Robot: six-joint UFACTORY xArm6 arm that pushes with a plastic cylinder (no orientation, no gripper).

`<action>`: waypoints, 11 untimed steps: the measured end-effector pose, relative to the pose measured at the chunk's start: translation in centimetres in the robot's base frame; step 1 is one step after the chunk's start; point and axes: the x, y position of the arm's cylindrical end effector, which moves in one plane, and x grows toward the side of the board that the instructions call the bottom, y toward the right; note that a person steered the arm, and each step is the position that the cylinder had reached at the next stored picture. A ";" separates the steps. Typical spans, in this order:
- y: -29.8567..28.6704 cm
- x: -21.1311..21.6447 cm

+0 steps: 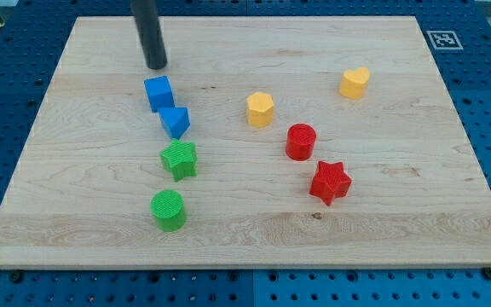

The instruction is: Slide the blue cube closer to the yellow hexagon

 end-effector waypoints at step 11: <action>1.5 11.0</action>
